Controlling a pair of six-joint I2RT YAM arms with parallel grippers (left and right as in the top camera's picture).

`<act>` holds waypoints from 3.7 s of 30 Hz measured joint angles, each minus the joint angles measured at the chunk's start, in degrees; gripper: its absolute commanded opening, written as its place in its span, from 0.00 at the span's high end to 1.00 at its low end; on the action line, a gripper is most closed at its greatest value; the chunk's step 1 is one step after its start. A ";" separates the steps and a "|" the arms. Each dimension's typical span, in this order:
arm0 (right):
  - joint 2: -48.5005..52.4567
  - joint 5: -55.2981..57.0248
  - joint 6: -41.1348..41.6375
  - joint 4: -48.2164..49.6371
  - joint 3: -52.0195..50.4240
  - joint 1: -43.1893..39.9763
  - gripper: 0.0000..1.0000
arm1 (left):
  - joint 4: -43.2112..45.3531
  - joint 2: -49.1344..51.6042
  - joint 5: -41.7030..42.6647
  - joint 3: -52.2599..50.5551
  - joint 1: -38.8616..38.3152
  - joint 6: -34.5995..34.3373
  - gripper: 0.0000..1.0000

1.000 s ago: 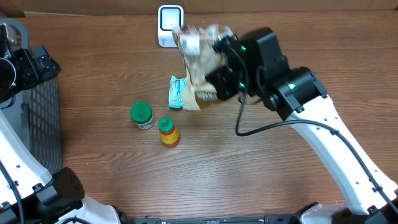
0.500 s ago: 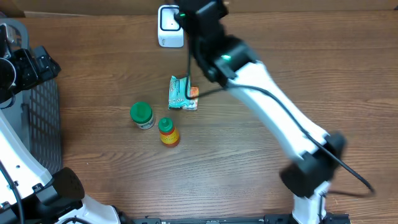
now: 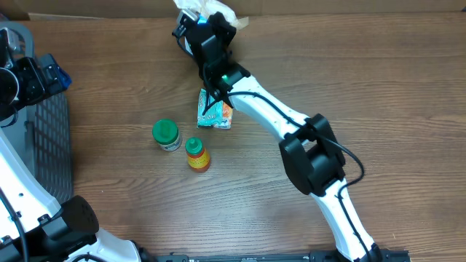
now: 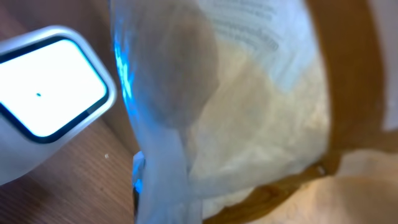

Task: Scan the item barcode
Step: 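Hold the mushroom bag's label in front of the scanner with the right gripper, then carry the mushroom bag right and drop it on the table's right side, then move the right gripper to the small orange packet and grasp it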

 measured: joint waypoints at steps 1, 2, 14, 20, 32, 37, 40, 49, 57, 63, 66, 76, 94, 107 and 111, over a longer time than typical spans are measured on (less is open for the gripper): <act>1.16 0.02 -0.72 1.14 0.00 -0.13 0.96 | 0.00 0.00 0.02 0.00 0.00 0.00 0.01; 2.25 0.02 -1.18 2.32 0.00 -0.26 0.96 | -0.02 0.00 0.02 0.00 0.00 0.00 0.01; 8.41 -0.55 -4.04 11.93 -0.02 -3.19 0.96 | -0.02 0.00 0.02 0.00 0.00 0.00 0.00; 8.41 -1.09 -4.13 11.91 -0.02 -3.41 0.96 | -0.02 0.02 0.02 0.00 0.00 0.00 0.00; 8.22 -0.37 -3.48 11.61 -0.02 -3.41 0.96 | -0.02 0.02 0.02 0.00 0.00 0.00 0.00; 2.82 -0.39 2.16 0.35 -0.26 -3.45 0.96 | -0.02 0.02 0.02 0.00 0.00 0.00 0.01; -4.15 -1.36 8.46 -10.80 -0.33 -3.54 0.96 | -0.07 0.02 0.02 0.00 0.00 0.00 0.00; -34.38 -22.91 42.18 -48.74 0.31 -9.27 0.96 | -0.02 0.02 -0.15 -0.04 0.00 0.00 0.00; -38.88 -51.17 60.76 -73.94 0.00 -32.76 0.96 | -0.02 0.02 -0.15 -0.04 0.00 0.00 0.01; -34.56 -62.60 62.88 -70.97 -12.48 -46.34 0.96 | -0.02 0.04 -0.15 -0.04 0.00 0.00 0.00; -33.79 -64.89 63.01 -64.74 -20.44 -51.25 0.96 | -0.02 0.04 -0.15 -0.04 0.00 0.00 0.00; -31.08 -67.54 63.32 -54.10 -34.58 -59.49 0.15 | -0.02 0.04 -0.15 -0.04 0.00 0.00 0.01; -30.93 -74.62 64.32 -63.49 -23.80 -46.12 0.32 | -0.02 0.04 -0.15 -0.04 0.00 0.00 0.00; -20.55 -74.58 75.34 -54.90 -24.33 -22.95 0.51 | -0.02 0.04 -0.15 -0.04 0.00 0.00 0.01; -17.27 -74.58 77.59 -52.76 -24.70 -17.73 0.51 | -0.02 0.07 -0.15 -0.04 0.00 0.00 0.00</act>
